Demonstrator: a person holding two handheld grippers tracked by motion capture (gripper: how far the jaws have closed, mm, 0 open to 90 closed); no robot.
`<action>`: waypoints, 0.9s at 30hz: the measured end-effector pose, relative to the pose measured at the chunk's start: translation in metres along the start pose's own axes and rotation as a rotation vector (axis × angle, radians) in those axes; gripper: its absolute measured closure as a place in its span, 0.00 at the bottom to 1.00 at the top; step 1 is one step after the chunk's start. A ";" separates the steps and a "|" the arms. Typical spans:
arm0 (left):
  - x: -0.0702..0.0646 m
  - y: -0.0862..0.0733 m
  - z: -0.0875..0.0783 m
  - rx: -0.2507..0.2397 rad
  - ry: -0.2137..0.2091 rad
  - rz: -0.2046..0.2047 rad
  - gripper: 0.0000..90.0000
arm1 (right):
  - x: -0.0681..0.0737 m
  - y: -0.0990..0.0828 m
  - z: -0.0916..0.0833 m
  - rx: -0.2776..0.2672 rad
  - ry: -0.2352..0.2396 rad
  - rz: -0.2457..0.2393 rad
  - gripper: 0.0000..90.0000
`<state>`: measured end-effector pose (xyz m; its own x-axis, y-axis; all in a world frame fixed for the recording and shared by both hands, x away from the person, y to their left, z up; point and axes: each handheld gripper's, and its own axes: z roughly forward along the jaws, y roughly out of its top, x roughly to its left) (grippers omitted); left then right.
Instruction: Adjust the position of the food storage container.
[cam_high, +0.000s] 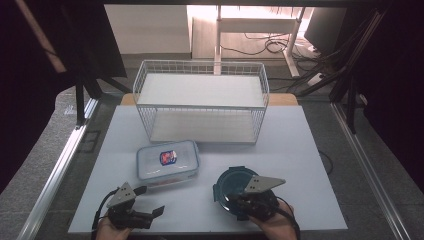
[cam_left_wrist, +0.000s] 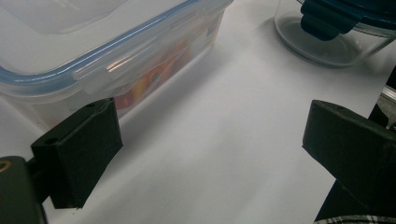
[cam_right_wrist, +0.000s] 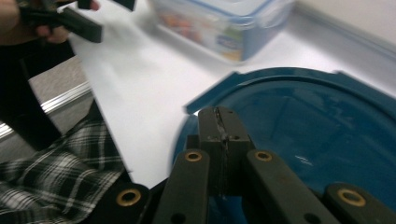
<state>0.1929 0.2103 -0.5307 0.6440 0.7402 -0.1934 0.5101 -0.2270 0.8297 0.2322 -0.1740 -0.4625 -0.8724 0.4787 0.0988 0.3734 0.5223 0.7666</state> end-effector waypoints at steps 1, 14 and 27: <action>0.000 0.000 0.000 0.000 0.001 0.000 0.05 | 0.003 0.001 0.002 0.005 0.008 -0.005 0.99; 0.000 0.000 0.000 0.004 0.002 0.002 0.05 | 0.027 0.002 0.033 0.101 0.002 -0.070 0.99; 0.000 0.000 0.000 0.011 -0.001 0.002 0.05 | 0.013 0.001 0.030 0.090 -0.064 -0.028 1.00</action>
<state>0.1928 0.2098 -0.5312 0.6455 0.7392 -0.1921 0.5150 -0.2355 0.8242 0.2310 -0.1457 -0.4794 -0.8617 0.5061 0.0353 0.3790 0.5959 0.7080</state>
